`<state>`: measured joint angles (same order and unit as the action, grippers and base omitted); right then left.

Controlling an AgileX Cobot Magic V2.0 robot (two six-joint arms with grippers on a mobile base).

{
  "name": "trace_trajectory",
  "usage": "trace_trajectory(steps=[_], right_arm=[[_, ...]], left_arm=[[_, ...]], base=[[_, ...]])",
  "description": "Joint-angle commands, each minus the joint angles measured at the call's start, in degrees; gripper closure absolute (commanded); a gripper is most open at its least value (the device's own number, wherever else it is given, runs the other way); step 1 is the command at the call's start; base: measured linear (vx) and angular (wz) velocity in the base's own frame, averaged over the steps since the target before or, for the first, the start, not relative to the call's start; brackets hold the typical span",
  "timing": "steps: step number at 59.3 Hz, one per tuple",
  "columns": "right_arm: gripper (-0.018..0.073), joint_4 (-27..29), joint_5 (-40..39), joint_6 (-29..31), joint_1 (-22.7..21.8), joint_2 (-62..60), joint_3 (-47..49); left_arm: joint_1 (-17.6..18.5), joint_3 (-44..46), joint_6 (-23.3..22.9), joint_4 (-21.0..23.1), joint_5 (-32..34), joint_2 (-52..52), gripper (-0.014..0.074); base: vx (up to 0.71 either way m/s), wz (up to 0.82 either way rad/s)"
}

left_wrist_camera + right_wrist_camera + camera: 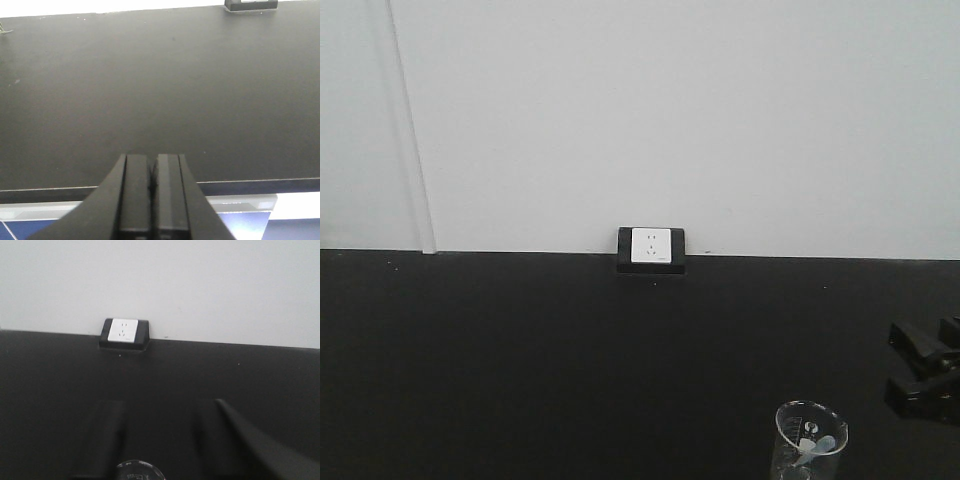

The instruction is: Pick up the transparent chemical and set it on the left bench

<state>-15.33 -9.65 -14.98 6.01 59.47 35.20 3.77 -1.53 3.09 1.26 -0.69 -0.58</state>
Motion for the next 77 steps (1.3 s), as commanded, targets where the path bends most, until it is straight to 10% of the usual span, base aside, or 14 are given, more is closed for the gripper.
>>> trace_trajectory(steps=[1, 19, 50, 77], right_arm=[[-0.0077, -1.1, -6.4, 0.4, -0.3, 1.0, 2.2], [-0.0157, -0.1, -14.0, -1.1, -0.3, 5.3, 1.0], [-0.002, -1.4, -66.7, 9.4, -0.3, 29.0, -16.5], [0.0034, 0.0, -67.3, 14.1, -0.3, 37.6, -12.8]], left_arm=[[0.1, -0.9, -0.4, 0.0, 4.5, -1.1, 0.06], [0.1, -0.9, -0.4, 0.0, 4.5, -1.1, 0.06], [0.1, -0.9, -0.4, 0.0, 4.5, -1.1, 0.06], [0.1, -0.9, -0.4, 0.0, 4.5, -1.1, 0.06]], base=[[0.0, 0.0], [0.0, 0.0], [0.0, 0.0], [0.0, 0.0]])
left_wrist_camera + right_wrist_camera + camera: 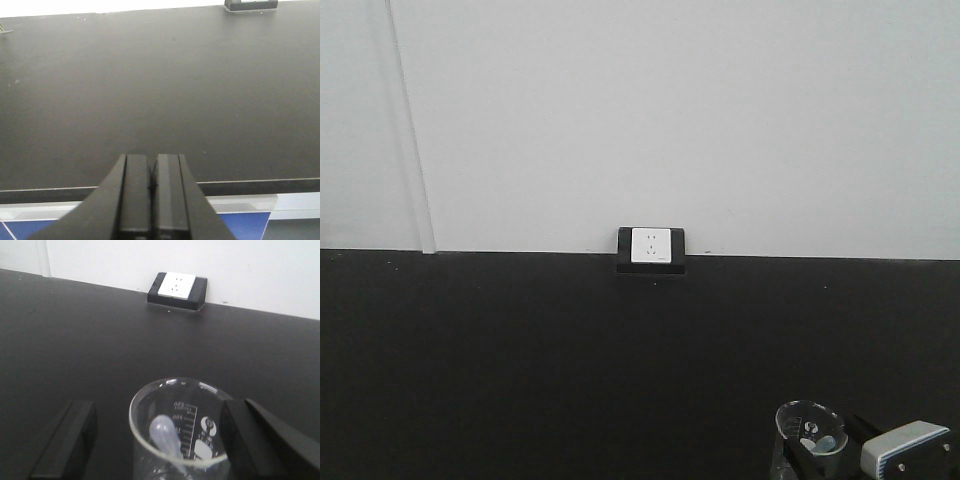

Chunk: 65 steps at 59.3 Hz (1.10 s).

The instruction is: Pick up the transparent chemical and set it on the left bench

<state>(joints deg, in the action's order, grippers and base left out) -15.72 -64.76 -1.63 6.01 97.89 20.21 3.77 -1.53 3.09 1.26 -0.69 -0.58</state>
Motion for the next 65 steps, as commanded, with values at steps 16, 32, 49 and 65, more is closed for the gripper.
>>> trace_trajectory(steps=[16, 32, 49, 65], right_arm=[[0.0102, 0.4, -12.2, 0.8, -0.3, 2.4, 4.4], [0.0426, 0.4, -12.2, 4.2, -0.3, 2.7, 4.5], [0.0568, 0.9, -11.4, 4.2, -0.3, 0.8, 4.5], [0.0564, 8.0, 11.6, -0.2, -0.3, -16.0, 5.0]], left_arm=[[0.1, -0.9, -0.4, 0.0, 4.5, -1.1, 0.06], [0.1, -0.9, -0.4, 0.0, 4.5, -1.1, 0.06], [0.1, -0.9, -0.4, 0.0, 4.5, -1.1, 0.06], [0.1, -0.9, -0.4, 0.0, 4.5, -1.1, 0.06]], base=[[0.0, 0.0], [0.0, 0.0], [0.0, 0.0], [0.0, 0.0]])
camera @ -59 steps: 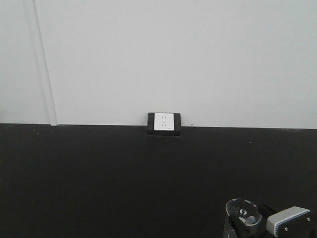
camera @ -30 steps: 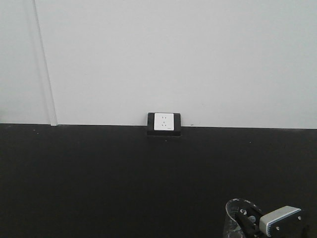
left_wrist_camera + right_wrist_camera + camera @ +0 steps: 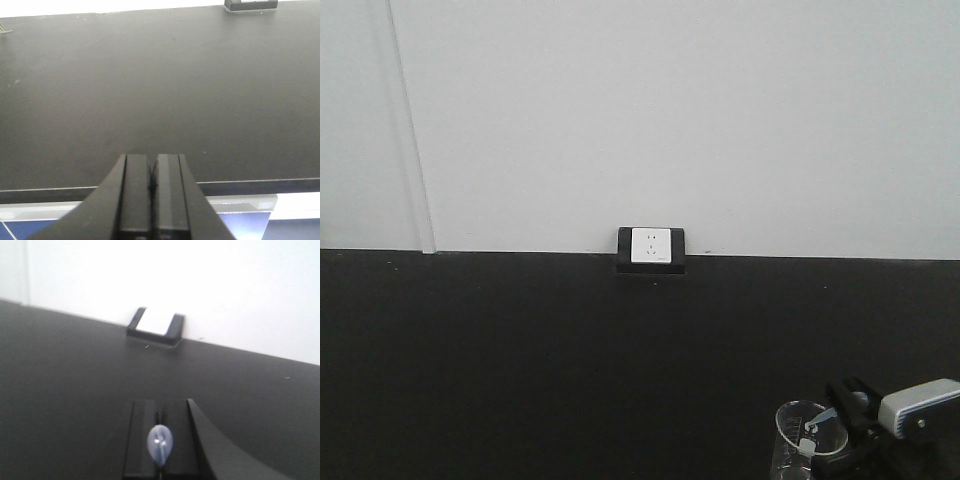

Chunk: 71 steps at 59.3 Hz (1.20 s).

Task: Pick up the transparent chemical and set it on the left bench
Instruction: 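Lift the pipette up out of the beaker with the right gripper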

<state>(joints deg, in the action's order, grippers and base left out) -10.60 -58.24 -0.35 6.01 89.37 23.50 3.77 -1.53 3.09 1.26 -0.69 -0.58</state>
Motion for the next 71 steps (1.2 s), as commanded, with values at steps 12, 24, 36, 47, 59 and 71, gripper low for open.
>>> trace_trajectory(steps=[12, 24, 36, 47, 59, 71], right_arm=[[0.0562, 2.6, 38.9, -6.2, -0.3, -22.9, 8.7], [0.0562, 2.5, 56.9, -6.8, -0.3, -34.3, 11.9], [0.0562, 3.0, 67.0, -6.8, -0.3, -44.2, 11.9], [0.0562, 3.0, 68.3, -6.8, -0.3, -49.9, 11.9], [0.0562, 3.0, 70.5, -6.9, -0.3, -52.3, 11.9], [0.0562, 3.0, 70.5, -6.9, -0.3, -52.3, 11.9]], left_arm=[[0.1, -0.9, -0.4, 0.0, 4.5, -1.1, 0.06], [0.1, -0.9, -0.4, 0.0, 4.5, -1.1, 0.06], [0.1, -0.9, -0.4, 0.0, 4.5, -1.1, 0.06], [0.1, -0.9, -0.4, 0.0, 4.5, -1.1, 0.06], [0.1, -0.9, -0.4, 0.0, 4.5, -1.1, 0.06], [0.1, -0.9, -0.4, 0.0, 4.5, -1.1, 0.06]], base=[[0.0, 0.0], [0.0, 0.0], [0.0, 0.0], [0.0, 0.0], [0.0, 0.0], [0.0, 0.0]])
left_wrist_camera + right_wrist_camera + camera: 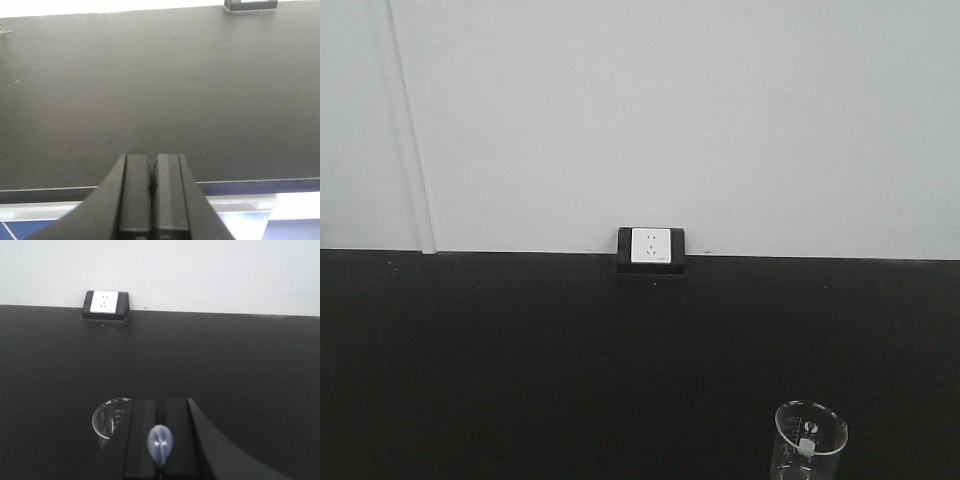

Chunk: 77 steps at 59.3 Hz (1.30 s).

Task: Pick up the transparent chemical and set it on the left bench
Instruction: 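Lift the pipette up out of the beaker with the right gripper, then turn the base away from the beaker while holding the pipette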

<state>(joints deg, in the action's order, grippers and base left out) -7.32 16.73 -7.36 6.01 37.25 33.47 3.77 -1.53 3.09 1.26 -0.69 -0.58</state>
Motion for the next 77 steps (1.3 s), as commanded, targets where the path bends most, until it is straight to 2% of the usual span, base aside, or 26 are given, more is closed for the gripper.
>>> trace_trajectory(steps=[1, 45, 77], right_arm=[[0.0562, -0.3, -4.4, 0.1, -0.3, -0.1, 2.0], [0.0562, -0.3, -4.4, 0.1, -0.3, -0.1, 2.0], [0.0562, -0.3, -4.4, 0.1, -0.3, -0.1, 2.0]], left_arm=[[0.1, -0.9, -0.4, 0.0, 4.5, -1.1, 0.06], [0.1, -0.9, -0.4, 0.0, 4.5, -1.1, 0.06], [0.1, -0.9, -0.4, 0.0, 4.5, -1.1, 0.06]], base=[[0.0, 0.0], [-0.02, -0.03], [-0.22, -0.11]])
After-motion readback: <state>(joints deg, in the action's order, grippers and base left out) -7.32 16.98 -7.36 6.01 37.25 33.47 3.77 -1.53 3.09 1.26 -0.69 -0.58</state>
